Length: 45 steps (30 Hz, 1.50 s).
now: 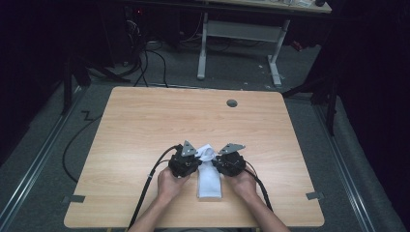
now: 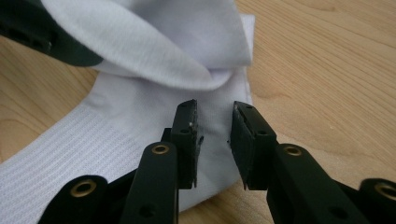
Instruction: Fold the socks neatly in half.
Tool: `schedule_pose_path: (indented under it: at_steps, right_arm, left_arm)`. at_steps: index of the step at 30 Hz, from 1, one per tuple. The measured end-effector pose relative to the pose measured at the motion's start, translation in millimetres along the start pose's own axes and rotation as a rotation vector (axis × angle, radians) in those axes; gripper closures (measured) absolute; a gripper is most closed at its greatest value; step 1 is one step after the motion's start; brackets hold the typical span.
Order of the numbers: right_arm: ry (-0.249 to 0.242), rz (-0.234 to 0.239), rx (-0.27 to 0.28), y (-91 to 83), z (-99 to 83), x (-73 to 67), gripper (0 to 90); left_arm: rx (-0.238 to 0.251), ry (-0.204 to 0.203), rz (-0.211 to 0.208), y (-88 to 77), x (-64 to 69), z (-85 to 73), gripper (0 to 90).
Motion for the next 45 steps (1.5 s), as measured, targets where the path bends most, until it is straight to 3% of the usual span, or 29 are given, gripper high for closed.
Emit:
schedule_pose_path:
  at_steps: [6, 18, 27, 33, 40, 45]
  right_arm:
    - [0.0, 0.0, 0.0, 0.0, 0.0, 0.0, 71.0]
    - [0.01, -0.001, -0.006, -0.3, 0.3, 0.4, 69.1]
    - [0.05, 0.009, 0.005, -9.1, 4.3, 4.2, 67.0]
    - [0.051, 0.022, 0.05, -21.2, 15.3, 3.2, 75.9]
    - [0.029, 0.023, 0.113, -29.9, 37.2, 1.7, 81.1]
    - [0.022, 0.042, 0.115, -24.7, 41.8, -5.8, 79.9]
  left_arm:
    - [-0.023, -0.013, -0.001, 3.8, 0.2, -9.0, 83.2]
    - [-0.012, -0.041, -0.035, -3.6, 3.8, -7.3, 73.0]
    - [0.046, -0.075, -0.06, -20.1, 2.7, 6.2, 67.6]
    - [0.068, -0.098, -0.051, -22.8, -1.5, 9.8, 67.2]
    - [0.024, -0.109, -0.001, -9.4, -8.9, 2.6, 67.7]
    - [-0.02, -0.083, -0.01, -0.9, -5.0, -3.4, 66.5]
Point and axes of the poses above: each handheld gripper's, and its own axes: y roughly forward along the jaws, z roughly out of its top, x roughly to its right, the point moved 10 cm from there along y, roughly forward along the jaws, and after that the axes turned 14 degrees about x, right-handed, at the moved point
